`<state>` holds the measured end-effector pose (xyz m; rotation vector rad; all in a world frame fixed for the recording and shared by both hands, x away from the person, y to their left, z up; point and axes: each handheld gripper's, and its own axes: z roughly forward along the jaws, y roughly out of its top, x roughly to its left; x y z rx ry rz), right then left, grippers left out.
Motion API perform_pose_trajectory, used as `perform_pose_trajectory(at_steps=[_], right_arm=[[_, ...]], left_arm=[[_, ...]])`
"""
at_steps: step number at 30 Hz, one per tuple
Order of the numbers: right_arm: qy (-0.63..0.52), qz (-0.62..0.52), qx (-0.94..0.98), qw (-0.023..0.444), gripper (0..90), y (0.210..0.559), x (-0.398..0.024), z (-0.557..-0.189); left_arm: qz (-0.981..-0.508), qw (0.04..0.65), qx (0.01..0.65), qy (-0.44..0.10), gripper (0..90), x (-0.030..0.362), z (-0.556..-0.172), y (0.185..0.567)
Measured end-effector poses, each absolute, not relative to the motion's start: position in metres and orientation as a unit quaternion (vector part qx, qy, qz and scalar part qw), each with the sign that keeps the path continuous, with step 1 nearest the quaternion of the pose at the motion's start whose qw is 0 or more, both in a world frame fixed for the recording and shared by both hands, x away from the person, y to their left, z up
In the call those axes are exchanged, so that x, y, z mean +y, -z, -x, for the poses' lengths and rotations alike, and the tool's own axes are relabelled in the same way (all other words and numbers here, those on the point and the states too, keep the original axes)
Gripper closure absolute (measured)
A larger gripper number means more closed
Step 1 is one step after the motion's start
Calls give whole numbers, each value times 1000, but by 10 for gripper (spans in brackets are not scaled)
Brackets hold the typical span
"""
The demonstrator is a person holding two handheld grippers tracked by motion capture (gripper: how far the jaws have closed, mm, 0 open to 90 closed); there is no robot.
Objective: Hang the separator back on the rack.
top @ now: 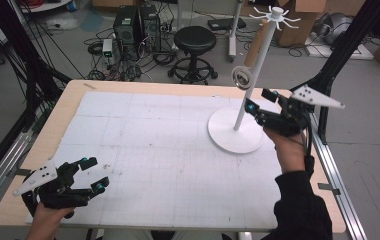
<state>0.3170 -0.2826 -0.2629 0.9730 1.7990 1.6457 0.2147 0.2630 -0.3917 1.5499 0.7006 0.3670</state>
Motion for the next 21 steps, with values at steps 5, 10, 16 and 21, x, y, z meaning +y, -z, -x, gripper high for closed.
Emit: perform_pose_trajectory(at_steps=[5, 10, 16, 21], right_arm=[[-601, -347, 672, 259, 209, 297, -286, -276], [-593, -348, 681, 253, 208, 336, -292, -236], [-571, -366, 687, 263, 181, 362, -296, -208], [-565, -367, 689, 267, 181, 366, -297, -200]], left_arm=[[-676, 647, 311, -163, 187, 262, -216, 392], [-671, 650, 313, -169, 187, 261, -215, 391], [-671, 650, 311, -173, 187, 259, -213, 390], [-673, 650, 307, -175, 187, 258, -211, 390]])
